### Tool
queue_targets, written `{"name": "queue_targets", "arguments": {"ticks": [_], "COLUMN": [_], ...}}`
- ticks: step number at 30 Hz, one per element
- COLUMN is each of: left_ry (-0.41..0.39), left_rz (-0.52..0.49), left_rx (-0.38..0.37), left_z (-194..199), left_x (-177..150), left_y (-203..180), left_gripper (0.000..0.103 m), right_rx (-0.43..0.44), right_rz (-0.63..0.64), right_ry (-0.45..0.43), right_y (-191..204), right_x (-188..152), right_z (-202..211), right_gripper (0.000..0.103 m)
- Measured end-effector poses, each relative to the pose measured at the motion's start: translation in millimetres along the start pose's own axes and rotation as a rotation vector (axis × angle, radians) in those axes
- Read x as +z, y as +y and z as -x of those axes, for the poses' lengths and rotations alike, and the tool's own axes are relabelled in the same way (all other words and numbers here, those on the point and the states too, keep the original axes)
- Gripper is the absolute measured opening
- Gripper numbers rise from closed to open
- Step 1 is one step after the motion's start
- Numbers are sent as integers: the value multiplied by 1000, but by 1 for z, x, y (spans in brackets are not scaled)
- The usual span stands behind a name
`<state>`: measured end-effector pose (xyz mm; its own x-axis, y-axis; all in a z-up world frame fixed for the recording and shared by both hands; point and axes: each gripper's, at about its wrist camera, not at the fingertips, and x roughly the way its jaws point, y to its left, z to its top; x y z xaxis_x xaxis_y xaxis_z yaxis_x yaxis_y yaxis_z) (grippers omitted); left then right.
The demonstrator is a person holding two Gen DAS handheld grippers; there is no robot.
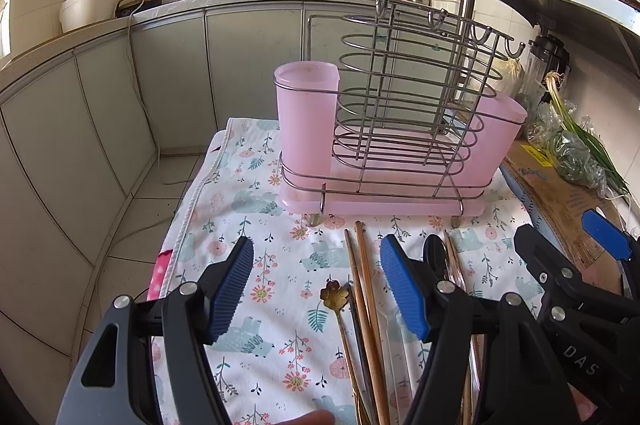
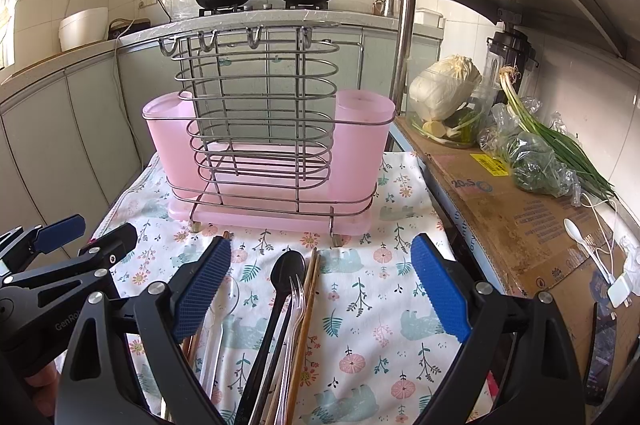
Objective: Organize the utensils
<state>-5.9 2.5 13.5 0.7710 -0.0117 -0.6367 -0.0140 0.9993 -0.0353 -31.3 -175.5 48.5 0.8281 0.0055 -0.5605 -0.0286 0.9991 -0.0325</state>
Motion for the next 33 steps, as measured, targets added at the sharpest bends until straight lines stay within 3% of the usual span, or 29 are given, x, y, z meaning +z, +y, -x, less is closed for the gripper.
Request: {"name": "queue_targets", "arguments": {"ticks": [33], "left_ry": [-6], "left_rz": [5], "left_rx": [-2], "left_z": [3], "left_x": [1], "left_y": [1], "left_gripper": [66], "right_rx": [-1], "right_rz": [3], "right_ry": [-6], "right_y": [1], "right_x": [-1], "right_z": [1], "right_gripper": [92]}}
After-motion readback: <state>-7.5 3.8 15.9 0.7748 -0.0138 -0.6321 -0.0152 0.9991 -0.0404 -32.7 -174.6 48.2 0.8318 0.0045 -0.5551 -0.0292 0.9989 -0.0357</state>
